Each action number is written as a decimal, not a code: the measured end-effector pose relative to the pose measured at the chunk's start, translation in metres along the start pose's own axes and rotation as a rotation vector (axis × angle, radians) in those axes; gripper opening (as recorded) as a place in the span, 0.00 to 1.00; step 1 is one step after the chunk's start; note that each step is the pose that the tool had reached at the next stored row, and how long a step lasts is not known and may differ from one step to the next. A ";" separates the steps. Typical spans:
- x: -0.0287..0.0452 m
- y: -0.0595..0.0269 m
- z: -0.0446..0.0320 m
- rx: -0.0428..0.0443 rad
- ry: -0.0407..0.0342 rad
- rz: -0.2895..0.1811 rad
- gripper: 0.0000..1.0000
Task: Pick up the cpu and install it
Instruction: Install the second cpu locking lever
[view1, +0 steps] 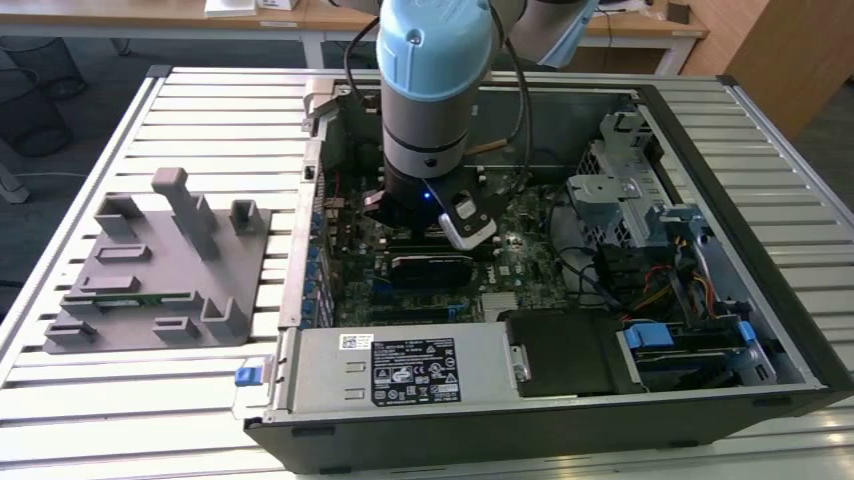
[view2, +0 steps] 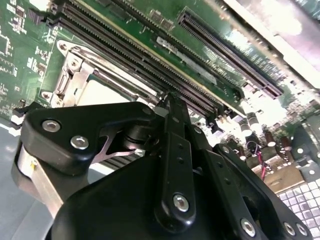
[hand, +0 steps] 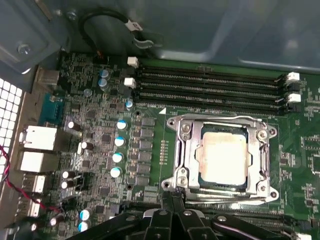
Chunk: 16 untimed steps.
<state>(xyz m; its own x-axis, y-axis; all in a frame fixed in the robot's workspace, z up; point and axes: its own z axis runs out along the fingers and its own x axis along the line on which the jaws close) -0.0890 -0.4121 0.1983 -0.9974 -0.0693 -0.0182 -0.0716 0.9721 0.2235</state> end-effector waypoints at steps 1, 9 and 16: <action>0.0000 -0.0005 0.0006 -0.0085 -0.0006 0.000 0.11; 0.0004 -0.0050 0.0048 -0.0543 -0.0038 0.000 0.11; 0.0029 -0.0057 0.0058 -0.0737 -0.0053 0.000 0.11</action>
<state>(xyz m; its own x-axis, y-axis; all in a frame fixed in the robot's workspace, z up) -0.0914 -0.4165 0.1913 -0.9974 -0.0677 -0.0233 -0.0716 0.9529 0.2947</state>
